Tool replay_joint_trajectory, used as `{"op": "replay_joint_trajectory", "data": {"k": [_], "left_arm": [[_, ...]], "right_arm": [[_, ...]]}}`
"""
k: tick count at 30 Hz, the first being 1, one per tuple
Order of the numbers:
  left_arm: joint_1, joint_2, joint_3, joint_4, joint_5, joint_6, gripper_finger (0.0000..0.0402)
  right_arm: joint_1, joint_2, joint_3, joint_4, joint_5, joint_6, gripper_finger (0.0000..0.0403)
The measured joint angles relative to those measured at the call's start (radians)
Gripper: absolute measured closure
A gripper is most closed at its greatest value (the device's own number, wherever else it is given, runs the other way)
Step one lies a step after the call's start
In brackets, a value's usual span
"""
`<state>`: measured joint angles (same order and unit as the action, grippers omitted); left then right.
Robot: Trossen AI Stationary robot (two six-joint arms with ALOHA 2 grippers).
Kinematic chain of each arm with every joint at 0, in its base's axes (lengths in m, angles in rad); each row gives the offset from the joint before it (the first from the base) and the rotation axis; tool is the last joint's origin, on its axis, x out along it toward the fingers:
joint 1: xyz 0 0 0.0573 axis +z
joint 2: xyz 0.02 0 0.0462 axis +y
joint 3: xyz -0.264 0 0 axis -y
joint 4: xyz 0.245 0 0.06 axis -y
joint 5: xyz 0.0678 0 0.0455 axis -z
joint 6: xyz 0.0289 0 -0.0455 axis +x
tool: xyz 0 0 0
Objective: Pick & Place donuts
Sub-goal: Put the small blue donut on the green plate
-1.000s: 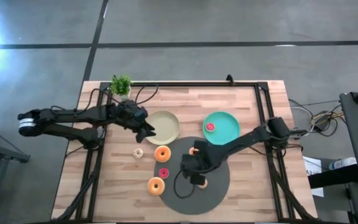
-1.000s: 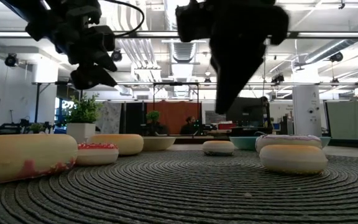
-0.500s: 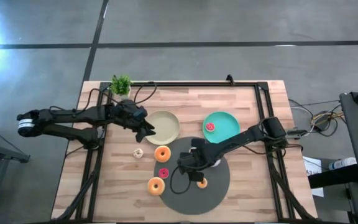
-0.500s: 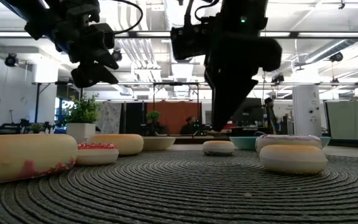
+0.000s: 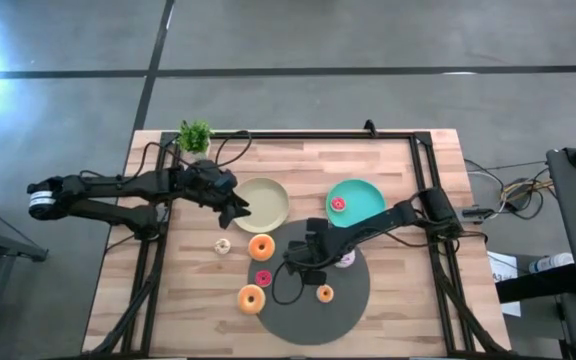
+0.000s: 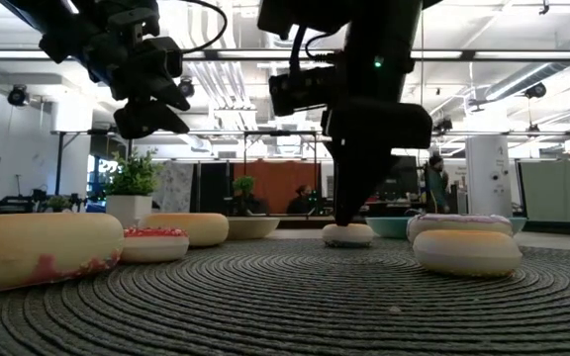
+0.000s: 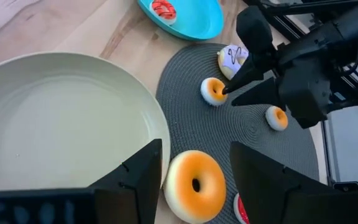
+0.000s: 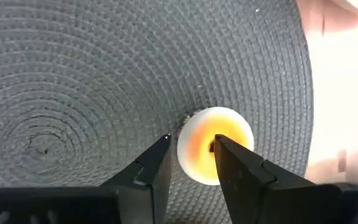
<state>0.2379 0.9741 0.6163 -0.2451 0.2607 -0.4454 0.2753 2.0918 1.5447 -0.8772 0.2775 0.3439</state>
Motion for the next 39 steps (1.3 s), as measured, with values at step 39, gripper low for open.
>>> {"op": "replay_joint_trajectory", "data": {"k": [39], "left_arm": [[0.000, 0.000, 0.000, 0.097, 0.006, 0.065, 0.0239]], "right_arm": [[-0.121, -0.415, -0.158, 0.271, -0.334, 0.515, 0.0394]]}}
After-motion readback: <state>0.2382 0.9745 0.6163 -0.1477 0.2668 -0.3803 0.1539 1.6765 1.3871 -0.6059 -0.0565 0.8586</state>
